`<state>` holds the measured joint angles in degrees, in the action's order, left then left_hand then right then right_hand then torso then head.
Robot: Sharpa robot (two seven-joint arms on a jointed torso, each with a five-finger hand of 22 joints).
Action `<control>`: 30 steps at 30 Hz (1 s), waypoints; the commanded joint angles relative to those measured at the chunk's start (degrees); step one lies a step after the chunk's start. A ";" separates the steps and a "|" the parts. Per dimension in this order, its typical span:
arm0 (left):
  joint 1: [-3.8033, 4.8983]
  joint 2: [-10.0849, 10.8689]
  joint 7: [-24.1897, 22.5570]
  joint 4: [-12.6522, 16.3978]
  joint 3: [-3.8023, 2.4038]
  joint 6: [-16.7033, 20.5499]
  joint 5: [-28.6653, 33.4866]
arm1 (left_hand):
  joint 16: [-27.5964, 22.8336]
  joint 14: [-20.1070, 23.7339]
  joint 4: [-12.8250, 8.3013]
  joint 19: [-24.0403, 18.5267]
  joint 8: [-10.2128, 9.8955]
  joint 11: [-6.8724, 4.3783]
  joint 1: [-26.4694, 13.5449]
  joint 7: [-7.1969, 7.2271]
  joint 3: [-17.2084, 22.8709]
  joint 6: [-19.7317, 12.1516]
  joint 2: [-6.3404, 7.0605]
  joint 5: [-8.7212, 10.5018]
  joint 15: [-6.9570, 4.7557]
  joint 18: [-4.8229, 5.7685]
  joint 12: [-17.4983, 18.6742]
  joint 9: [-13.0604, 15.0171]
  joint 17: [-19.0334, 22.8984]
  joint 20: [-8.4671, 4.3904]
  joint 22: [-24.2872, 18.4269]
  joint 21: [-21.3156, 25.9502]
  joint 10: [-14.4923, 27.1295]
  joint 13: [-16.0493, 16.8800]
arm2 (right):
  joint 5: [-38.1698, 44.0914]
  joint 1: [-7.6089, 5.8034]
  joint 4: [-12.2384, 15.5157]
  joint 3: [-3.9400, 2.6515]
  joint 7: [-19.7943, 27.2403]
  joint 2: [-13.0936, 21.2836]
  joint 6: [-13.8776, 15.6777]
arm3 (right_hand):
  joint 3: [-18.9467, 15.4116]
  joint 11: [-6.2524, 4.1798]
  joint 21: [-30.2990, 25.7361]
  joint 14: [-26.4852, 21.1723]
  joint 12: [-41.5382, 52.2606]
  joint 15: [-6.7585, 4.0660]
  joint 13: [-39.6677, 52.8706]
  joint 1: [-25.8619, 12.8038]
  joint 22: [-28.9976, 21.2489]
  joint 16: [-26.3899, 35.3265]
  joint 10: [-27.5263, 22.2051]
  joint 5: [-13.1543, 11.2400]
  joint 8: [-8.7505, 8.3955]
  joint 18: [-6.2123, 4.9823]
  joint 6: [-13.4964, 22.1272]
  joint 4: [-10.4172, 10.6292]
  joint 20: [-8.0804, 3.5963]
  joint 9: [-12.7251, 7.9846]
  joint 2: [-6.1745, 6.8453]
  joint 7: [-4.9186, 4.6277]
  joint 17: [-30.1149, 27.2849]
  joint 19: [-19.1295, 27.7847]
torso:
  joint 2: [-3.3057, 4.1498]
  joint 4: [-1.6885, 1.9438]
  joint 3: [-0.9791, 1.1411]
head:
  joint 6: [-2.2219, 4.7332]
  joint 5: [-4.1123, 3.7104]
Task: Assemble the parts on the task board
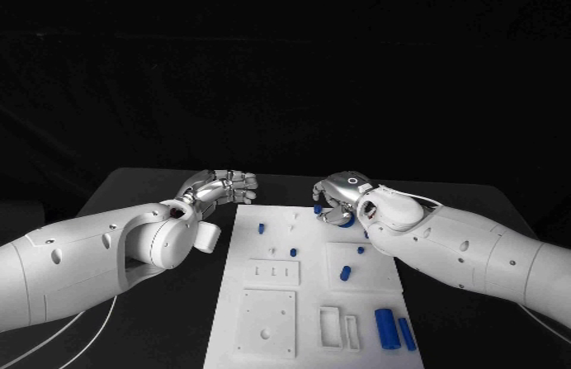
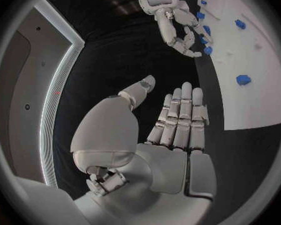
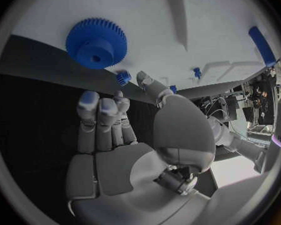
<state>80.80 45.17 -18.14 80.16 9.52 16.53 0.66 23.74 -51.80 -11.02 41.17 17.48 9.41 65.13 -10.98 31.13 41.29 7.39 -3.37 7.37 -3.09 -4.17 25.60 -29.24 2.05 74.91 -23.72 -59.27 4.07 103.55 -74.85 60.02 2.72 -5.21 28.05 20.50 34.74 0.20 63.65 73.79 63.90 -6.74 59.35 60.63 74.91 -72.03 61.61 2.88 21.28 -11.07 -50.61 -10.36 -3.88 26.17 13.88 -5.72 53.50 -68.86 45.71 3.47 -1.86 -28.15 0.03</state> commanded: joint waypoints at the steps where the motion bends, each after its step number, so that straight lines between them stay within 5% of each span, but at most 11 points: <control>1: 0.08 -0.23 -0.39 0.00 -0.05 -0.99 -0.24 | -0.31 0.14 -0.27 -0.26 -0.21 -0.04 -0.44 -0.45 0.09 0.25 -0.08 -0.16 0.43 -0.89 0.23 -0.08 -0.06 -0.05 1.20 -0.18 -0.27 -0.07 | 0.78 0.17 -0.81 0.04 -0.63 -0.51 -1.19 | 0.73 -1.14 -0.01 0.07 0.32 -0.24 -0.10 -0.19 0.58 0.29 -2.39 -0.07 -0.46 -3.93 -7.99 1.15 -0.01 -0.13 -0.65 0.37 0.10 -0.08 | 0.00 0.00 0.03 | 0.00 0.03; 15: 0.07 -0.40 -0.33 -0.18 -0.05 -1.05 -0.24 | -0.33 0.14 -0.27 -0.26 -0.21 -0.03 -0.49 -0.46 0.10 0.24 -0.11 -0.16 0.44 -0.89 0.23 -0.09 -0.07 -0.04 1.20 -0.19 -0.27 -0.07 | 0.62 0.59 -1.73 0.09 -0.66 -1.34 -1.73 | 5.16 -1.18 0.11 0.20 0.55 -0.27 -0.29 0.80 0.66 0.51 -2.42 -0.07 -0.64 -3.93 -8.42 5.67 -0.07 -0.27 -1.60 0.43 0.52 -0.09 | 0.06 -0.06 0.03 | -0.25 0.21; 30: 0.07 -0.39 -0.25 -0.23 -0.05 -1.06 -0.24 | -0.36 0.14 -0.26 -0.28 -0.22 -0.02 -0.54 -0.49 0.10 0.23 -0.11 -0.16 0.44 -0.89 0.23 -0.10 -0.09 -0.03 1.20 -0.19 -0.27 -0.07 | 0.59 0.59 -2.09 0.09 -0.94 -1.34 -2.33 | 7.50 -1.27 0.27 0.24 0.69 -0.34 -0.39 1.53 0.75 0.64 -2.45 -0.08 -0.58 -3.93 -8.71 7.31 -0.04 -0.22 -1.84 0.52 0.76 -0.05 | -0.03 -0.09 0.05 | -0.40 0.25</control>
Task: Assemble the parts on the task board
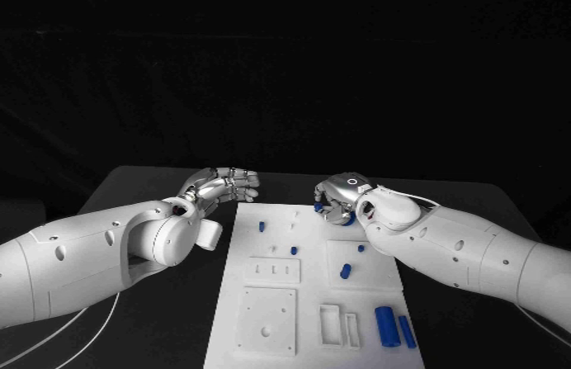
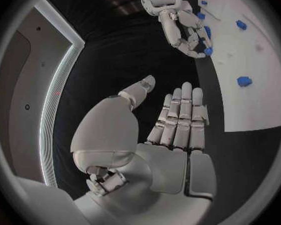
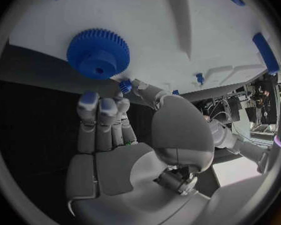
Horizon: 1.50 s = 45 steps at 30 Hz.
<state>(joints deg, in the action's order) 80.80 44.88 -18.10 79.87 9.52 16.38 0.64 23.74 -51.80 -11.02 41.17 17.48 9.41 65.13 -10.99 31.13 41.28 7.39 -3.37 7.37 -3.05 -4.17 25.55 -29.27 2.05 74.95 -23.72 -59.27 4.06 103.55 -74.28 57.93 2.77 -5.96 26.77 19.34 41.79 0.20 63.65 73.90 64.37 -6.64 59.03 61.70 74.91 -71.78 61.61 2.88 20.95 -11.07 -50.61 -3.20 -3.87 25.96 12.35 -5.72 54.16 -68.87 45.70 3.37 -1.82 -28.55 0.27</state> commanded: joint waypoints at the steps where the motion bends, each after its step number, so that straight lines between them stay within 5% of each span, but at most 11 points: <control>1: 0.07 -0.09 -0.29 0.06 -0.05 -0.90 -0.22 | -0.36 0.14 -0.26 -0.28 -0.22 -0.02 -0.54 -0.49 0.10 0.24 -0.11 -0.16 0.44 -0.92 0.24 -0.05 -0.06 -0.03 1.16 -0.19 -0.27 -0.07 | 0.51 0.02 0.01 0.03 -0.11 -0.09 -1.29 | 0.62 -1.27 0.28 0.14 0.23 -0.45 -0.07 0.50 0.75 0.40 -2.45 -0.08 -0.24 -3.93 -8.72 0.29 -0.05 -0.01 -0.39 0.53 0.11 -0.04 | -0.01 0.01 0.00 | -0.03 0.01; 45: 0.08 0.01 -0.15 0.23 -0.05 -0.92 -0.23 | -0.44 0.16 -0.29 -0.32 -0.24 0.08 -0.63 -0.64 0.13 0.19 -0.06 -0.16 0.46 -0.94 0.24 -0.09 -0.13 -0.02 1.16 -0.22 -0.25 -0.07 | 1.85 0.03 -0.05 0.24 -1.66 -0.76 -0.35 | 4.99 -1.57 0.58 0.25 0.65 -0.69 -0.18 1.56 0.82 0.56 -2.13 -0.08 0.42 -3.93 -9.69 0.85 0.03 0.48 -2.32 0.87 0.54 0.00 | 0.01 0.01 0.00 | -0.23 -0.07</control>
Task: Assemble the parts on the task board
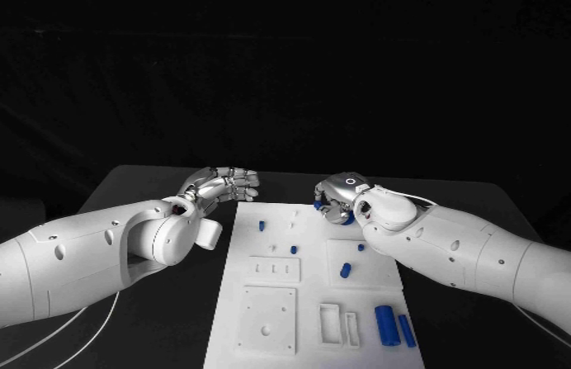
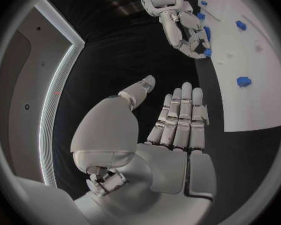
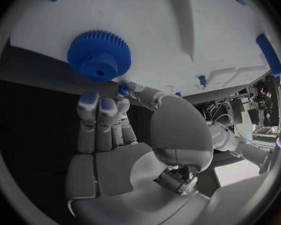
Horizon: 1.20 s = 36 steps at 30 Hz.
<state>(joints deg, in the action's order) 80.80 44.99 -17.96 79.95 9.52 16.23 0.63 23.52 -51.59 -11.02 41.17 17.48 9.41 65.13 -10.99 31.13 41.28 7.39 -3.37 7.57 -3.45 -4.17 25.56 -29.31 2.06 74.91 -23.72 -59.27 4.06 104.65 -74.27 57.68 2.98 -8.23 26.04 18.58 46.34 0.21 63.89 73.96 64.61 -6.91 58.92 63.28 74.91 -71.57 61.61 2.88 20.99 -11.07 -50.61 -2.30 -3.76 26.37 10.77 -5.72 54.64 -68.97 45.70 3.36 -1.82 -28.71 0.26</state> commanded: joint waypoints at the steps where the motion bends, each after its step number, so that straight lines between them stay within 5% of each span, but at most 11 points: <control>1: 0.08 -0.10 -0.29 0.13 -0.05 -0.77 -0.21 | -0.22 -0.05 -0.29 -0.32 -0.24 0.09 -0.63 -0.65 0.13 0.19 -0.06 -0.16 0.25 -0.54 0.24 -0.09 -0.09 -0.02 1.19 -0.22 -0.25 -0.08 | 0.56 0.02 0.19 0.03 0.85 -0.04 0.15 | 0.45 -1.58 0.36 0.20 0.43 -0.41 -0.07 -0.05 0.82 0.34 -2.10 -0.08 0.40 -3.93 -9.72 -0.07 -0.08 0.09 -0.75 0.88 0.07 0.09 | 0.00 0.03 0.01 | -0.07 -0.07; 7: 0.08 -0.12 -0.29 0.10 -0.05 -0.77 -0.21 | -0.23 -0.05 -0.27 -0.32 -0.25 0.11 -0.66 -0.69 0.14 0.18 -0.08 -0.16 0.26 -0.54 0.24 -0.10 -0.10 -0.02 1.19 -0.23 -0.25 -0.08 | 0.06 0.02 0.38 0.03 1.28 -0.05 -0.13 | 0.34 -2.08 0.49 0.21 0.92 -0.82 0.20 -1.49 0.83 0.41 -1.91 -0.09 1.71 -3.93 -11.19 0.52 0.08 1.37 -1.27 1.46 0.21 0.07 | -0.02 0.06 -0.01 | -0.13 -0.06; 25: 0.08 -0.16 -0.33 -0.23 -0.05 -0.73 -0.21 | -0.26 -0.06 -0.21 -0.32 -0.27 0.16 -0.76 -0.78 0.16 0.15 -0.10 -0.17 0.26 -0.54 0.25 -0.12 -0.14 -0.01 1.19 -0.24 -0.24 -0.08 | -3.24 0.00 3.09 -0.04 1.20 1.76 3.15 | 0.47 -2.25 0.63 0.28 1.08 -1.00 0.27 -1.76 0.84 0.35 -1.82 -0.09 2.05 -3.93 -11.19 0.29 -0.01 2.10 -1.67 1.63 0.36 -0.01 | -0.06 0.05 0.00 | -0.07 0.13; 29: 0.08 -0.06 -0.32 -0.22 -0.05 -0.72 -0.21 | -0.27 -0.06 -0.21 -0.32 -0.27 0.17 -0.76 -0.79 0.17 0.15 -0.11 -0.18 0.26 -0.55 0.25 -0.12 -0.14 -0.01 1.19 -0.25 -0.23 -0.08 | -9.33 -0.19 4.88 -0.51 2.64 2.84 0.48 | 0.53 -2.26 0.63 0.28 1.08 -1.01 0.27 -1.77 0.83 0.35 -1.82 -0.09 2.05 -3.93 -11.16 0.26 -0.03 2.16 -1.69 1.63 0.37 -0.02 | -0.08 -0.01 -0.04 | -0.11 0.27; 36: 0.08 0.11 -0.30 -0.28 -0.05 -0.61 -0.20 | -0.28 -0.06 -0.22 -0.33 -0.27 0.18 -0.75 -0.80 0.18 0.14 -0.09 -0.18 0.26 -0.56 0.26 -0.13 -0.15 -0.01 1.19 -0.25 -0.22 -0.08 | -23.99 -0.97 5.54 -0.80 6.91 3.61 -9.02 | 0.50 -2.21 0.57 -0.11 0.94 -1.12 0.30 -2.10 0.87 0.57 -2.31 -0.09 1.95 -3.93 -10.42 -0.35 -0.17 2.73 -2.16 1.52 0.49 0.37 | -0.07 -0.04 -0.04 | -0.01 0.44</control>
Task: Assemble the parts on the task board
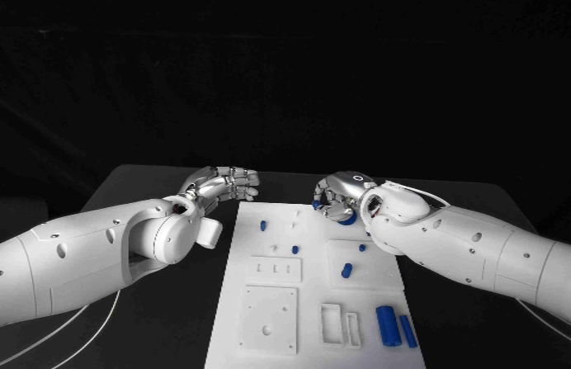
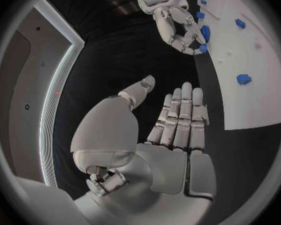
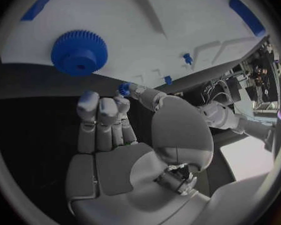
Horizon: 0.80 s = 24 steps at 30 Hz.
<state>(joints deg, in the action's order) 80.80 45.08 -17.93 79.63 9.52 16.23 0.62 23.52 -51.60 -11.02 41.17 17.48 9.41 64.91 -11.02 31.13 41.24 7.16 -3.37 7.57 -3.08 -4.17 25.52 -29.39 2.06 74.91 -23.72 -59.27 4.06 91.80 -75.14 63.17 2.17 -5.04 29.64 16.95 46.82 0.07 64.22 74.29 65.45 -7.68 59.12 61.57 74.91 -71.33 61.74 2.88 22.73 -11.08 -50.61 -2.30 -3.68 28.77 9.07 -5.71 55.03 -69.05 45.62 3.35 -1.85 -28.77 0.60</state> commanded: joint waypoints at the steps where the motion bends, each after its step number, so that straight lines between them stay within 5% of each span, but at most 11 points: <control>1: 0.08 0.02 -0.31 0.06 -0.05 -0.60 -0.20 | -0.28 -0.05 -0.22 -0.33 -0.27 0.18 -0.52 -0.77 0.18 0.17 0.14 -0.18 0.26 -0.93 0.26 -0.09 -0.07 -0.01 1.20 -0.25 -0.22 -0.08 | -12.70 -0.14 -0.08 0.02 3.77 -0.05 -7.92 | -0.04 -2.06 0.24 -0.49 0.11 -0.34 0.12 -0.46 0.88 0.36 -2.51 -0.08 0.22 -3.92 -10.35 -0.46 -0.28 0.43 -0.56 1.51 0.13 0.50 | 0.00 -0.03 0.00 | 0.06 0.13; 11: 0.08 -0.06 -0.21 0.07 -0.05 -0.67 -0.20 | -0.30 -0.04 -0.25 -0.35 -0.28 0.19 -0.51 -0.79 0.19 0.16 0.19 -0.18 0.26 -0.93 0.26 -0.10 -0.08 -0.01 1.19 -0.25 -0.21 -0.08 | -24.25 -0.55 -2.50 -0.01 2.73 -1.81 -11.72 | -0.70 -2.01 0.32 -0.81 0.20 -0.34 0.27 -1.14 0.95 0.43 -2.98 -0.08 0.22 -3.92 -9.73 -1.55 -0.53 1.28 -1.63 1.43 0.45 0.91 | 0.03 0.16 -0.03 | -0.01 0.25; 24: 0.08 -0.12 -0.20 0.18 -0.05 -0.67 -0.20 | -0.33 -0.02 -0.26 -0.37 -0.28 0.19 -0.51 -0.79 0.22 0.14 0.20 -0.18 0.27 -0.93 0.26 -0.11 -0.10 0.00 1.19 -0.25 -0.20 -0.08 | -25.29 -0.77 -4.12 -0.03 2.29 -4.01 -10.62 | -0.91 -1.96 0.37 -0.98 0.24 -0.32 0.33 -1.50 0.96 0.46 -3.24 -0.07 0.15 -3.92 -9.39 -2.24 -0.66 1.75 -2.16 1.37 0.66 1.12 | 0.05 0.06 -0.08 | -0.09 0.36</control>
<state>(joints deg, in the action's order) 80.80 45.06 -17.85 79.66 9.52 16.24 0.62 23.52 -51.60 -11.02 41.17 17.48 9.41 64.91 -11.02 31.13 41.24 7.16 -3.37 7.57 -3.04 -4.17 25.47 -29.43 2.06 74.90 -23.72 -59.27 4.07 67.81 -75.82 59.44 2.16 -2.93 26.03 7.04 45.94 0.19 64.22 73.64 65.43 -8.06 59.34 59.94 74.91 -71.11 61.62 2.88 22.49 -11.08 -50.61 -4.13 -4.19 30.41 7.45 -5.71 55.63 -68.13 45.67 3.45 -1.89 -28.85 0.94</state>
